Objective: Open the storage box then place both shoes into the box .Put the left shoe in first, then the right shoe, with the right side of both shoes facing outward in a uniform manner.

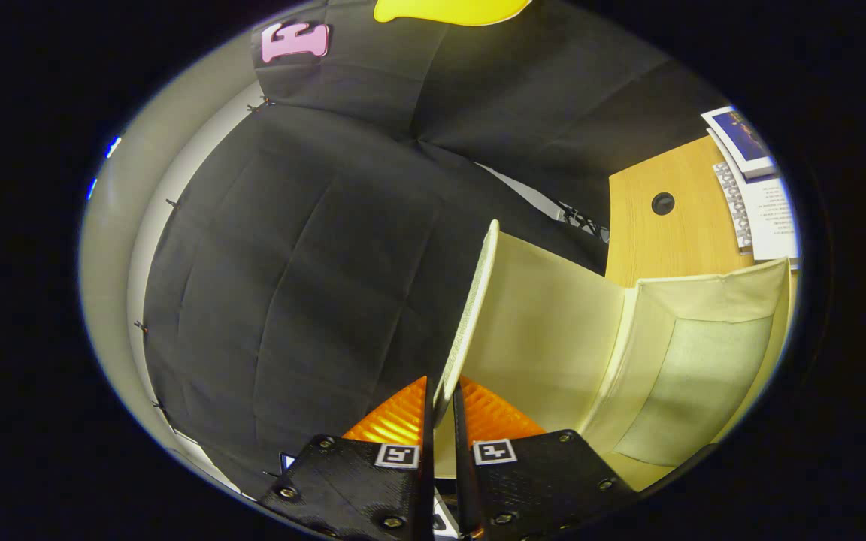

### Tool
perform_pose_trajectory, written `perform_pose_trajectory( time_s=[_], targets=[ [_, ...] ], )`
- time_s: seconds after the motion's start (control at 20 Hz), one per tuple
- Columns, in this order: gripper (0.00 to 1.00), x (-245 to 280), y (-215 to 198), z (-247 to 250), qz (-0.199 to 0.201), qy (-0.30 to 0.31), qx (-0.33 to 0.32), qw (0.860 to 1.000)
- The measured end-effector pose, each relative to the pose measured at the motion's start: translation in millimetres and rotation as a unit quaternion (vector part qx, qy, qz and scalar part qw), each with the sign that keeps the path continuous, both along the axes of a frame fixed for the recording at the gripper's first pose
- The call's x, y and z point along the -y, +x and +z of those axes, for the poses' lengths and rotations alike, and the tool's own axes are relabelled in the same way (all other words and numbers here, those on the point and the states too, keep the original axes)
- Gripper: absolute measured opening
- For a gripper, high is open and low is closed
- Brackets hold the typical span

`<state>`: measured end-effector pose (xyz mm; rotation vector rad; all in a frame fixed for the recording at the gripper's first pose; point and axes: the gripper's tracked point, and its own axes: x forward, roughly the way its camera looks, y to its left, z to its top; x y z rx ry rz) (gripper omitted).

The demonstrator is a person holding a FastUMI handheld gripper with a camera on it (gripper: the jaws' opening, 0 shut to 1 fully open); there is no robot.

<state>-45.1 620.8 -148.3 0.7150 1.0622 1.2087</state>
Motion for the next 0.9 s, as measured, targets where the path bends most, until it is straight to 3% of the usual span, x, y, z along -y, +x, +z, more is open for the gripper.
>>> perform_pose_trajectory(
  time_s=[0.3,0.6,0.9],
  targets=[
    [0.89,3,5,24,0.005,0.008,0.053,0.999],
    [0.9,47,4,30,0.003,0.008,0.071,0.997],
    [0.89,131,27,12,-0.059,-0.017,0.102,0.993]
  ],
)
